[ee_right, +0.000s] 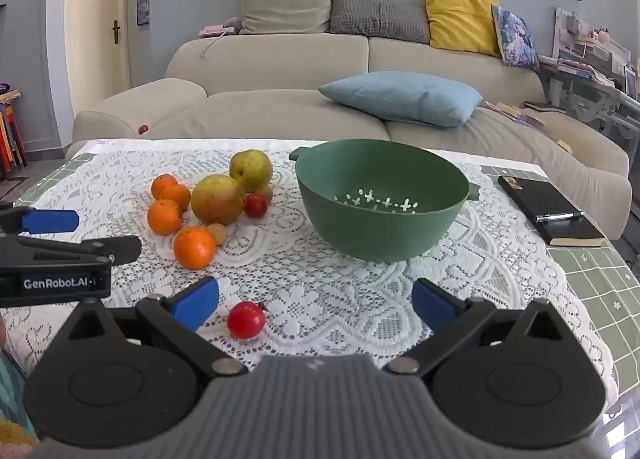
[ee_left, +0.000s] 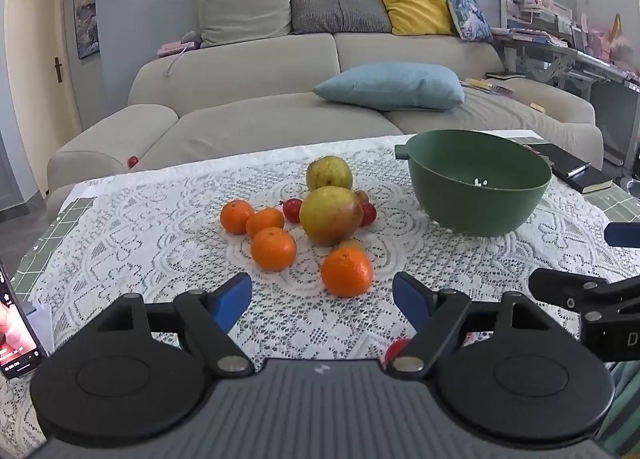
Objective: Organize fruits
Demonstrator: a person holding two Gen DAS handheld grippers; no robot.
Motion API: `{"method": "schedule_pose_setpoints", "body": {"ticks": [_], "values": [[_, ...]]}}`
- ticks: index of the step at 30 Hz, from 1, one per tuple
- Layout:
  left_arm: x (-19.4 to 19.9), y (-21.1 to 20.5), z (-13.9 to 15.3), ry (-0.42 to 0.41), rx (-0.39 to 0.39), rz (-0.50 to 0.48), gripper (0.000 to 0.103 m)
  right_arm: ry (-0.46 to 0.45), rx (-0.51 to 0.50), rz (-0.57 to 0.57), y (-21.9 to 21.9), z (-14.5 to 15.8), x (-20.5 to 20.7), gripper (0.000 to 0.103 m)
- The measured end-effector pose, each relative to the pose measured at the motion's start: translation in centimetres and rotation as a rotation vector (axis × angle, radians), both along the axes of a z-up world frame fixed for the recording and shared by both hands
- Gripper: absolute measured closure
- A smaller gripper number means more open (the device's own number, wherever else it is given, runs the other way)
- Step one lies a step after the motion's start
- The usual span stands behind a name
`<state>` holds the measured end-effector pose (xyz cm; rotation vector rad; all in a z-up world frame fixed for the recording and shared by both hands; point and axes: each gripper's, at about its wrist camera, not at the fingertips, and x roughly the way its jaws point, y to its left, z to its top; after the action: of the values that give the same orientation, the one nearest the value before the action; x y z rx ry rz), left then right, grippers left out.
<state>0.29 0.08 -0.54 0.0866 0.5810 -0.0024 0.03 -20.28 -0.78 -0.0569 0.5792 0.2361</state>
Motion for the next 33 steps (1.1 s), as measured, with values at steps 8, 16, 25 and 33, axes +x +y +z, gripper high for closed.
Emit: {"method": "schedule_pose_setpoints", "body": {"ticks": [8, 16, 25, 33], "values": [[-0.03, 0.15, -0.10, 0.015, 0.007, 0.004, 0.009, 0.001, 0.005, 0.002, -0.42, 0.01, -0.08, 0.004], [-0.05, 0.24, -0.13, 0.023, 0.004, 0.007, 0.009, 0.007, 0.008, 0.002, -0.27, -0.07, -0.14, 0.004], [-0.15, 0.37, -0.20, 0.026, -0.004, 0.013, 0.009, 0.012, 0.009, 0.008, 0.04, -0.14, -0.07, 0.004], [-0.13, 0.51, -0.26, 0.033, -0.011, 0.018, 0.009, 0.014, 0.008, 0.011, 0.21, -0.13, -0.09, 0.004]]}}
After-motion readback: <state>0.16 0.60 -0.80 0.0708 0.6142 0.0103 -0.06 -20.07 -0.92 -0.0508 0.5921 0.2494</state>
